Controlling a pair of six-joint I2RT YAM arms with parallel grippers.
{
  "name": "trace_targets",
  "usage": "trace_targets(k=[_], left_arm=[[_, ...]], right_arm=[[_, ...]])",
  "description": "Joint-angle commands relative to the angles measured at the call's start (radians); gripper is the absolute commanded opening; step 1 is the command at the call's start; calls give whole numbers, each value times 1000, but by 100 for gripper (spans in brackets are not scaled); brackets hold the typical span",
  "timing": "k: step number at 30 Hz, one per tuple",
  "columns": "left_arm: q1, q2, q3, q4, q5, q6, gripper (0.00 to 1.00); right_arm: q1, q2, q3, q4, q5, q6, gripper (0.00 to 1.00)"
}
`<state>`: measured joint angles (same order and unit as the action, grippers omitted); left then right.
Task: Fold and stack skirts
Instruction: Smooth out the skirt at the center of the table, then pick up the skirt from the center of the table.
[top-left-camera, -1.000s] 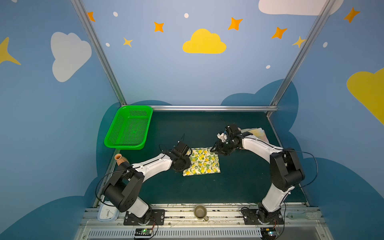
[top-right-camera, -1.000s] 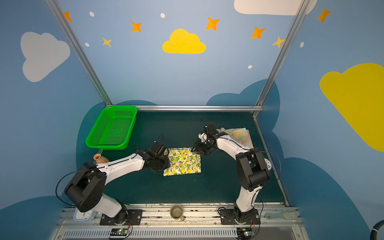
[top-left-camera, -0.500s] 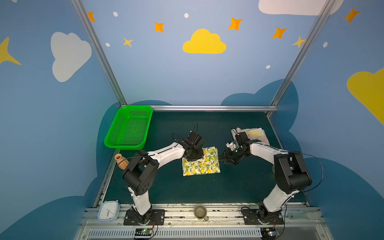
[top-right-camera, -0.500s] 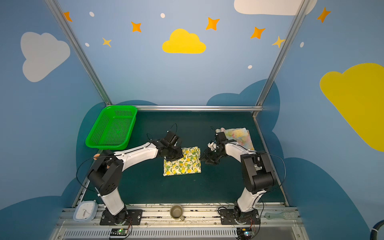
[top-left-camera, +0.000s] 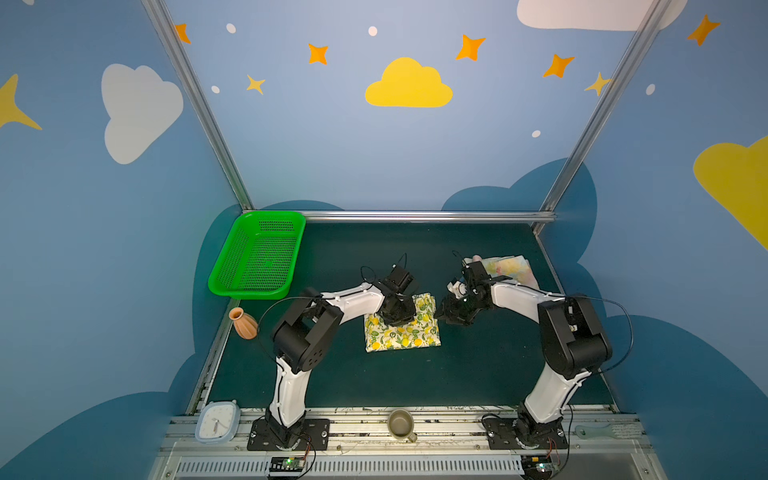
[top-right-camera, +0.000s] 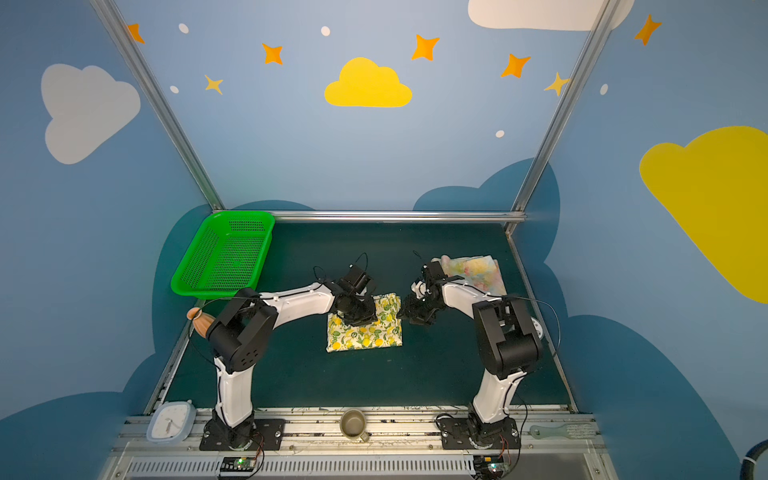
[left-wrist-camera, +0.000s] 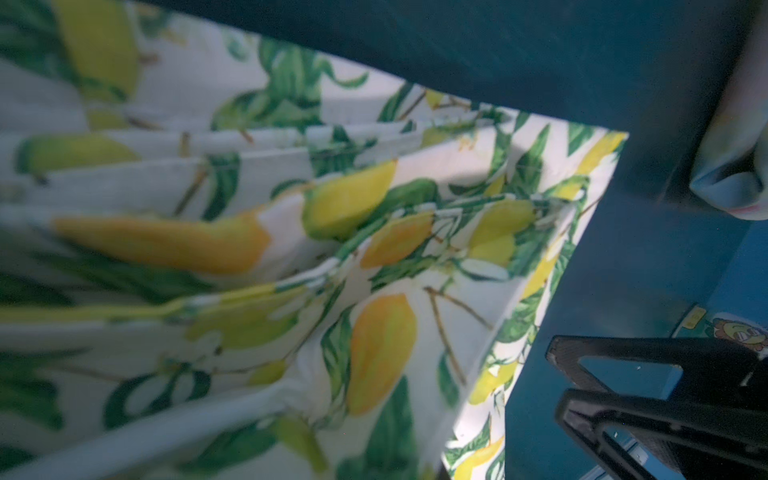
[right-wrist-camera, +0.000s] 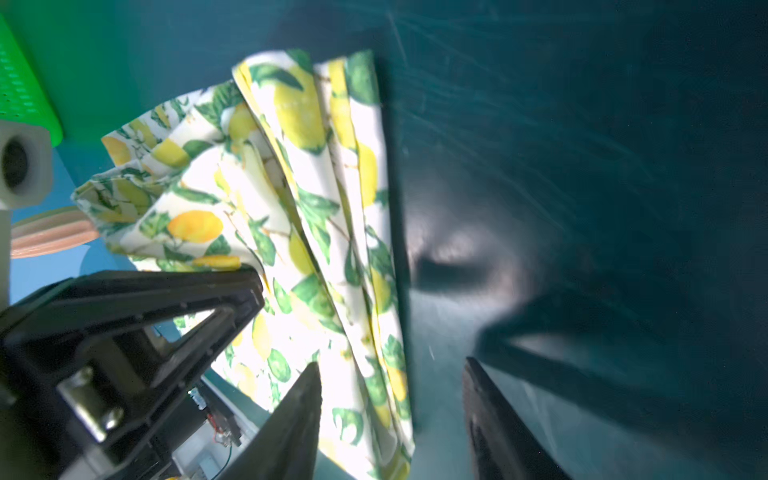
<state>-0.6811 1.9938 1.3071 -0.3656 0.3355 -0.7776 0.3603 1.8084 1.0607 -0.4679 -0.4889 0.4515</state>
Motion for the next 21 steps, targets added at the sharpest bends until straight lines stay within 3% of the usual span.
trace_targets(k=[1, 21], left_arm=[[2, 13, 11, -3, 10, 7, 24], [2, 32, 24, -13, 13, 4, 24]], right_arm=[[8, 31, 16, 15, 15, -18, 54], [49, 105, -41, 119, -60, 4, 55]])
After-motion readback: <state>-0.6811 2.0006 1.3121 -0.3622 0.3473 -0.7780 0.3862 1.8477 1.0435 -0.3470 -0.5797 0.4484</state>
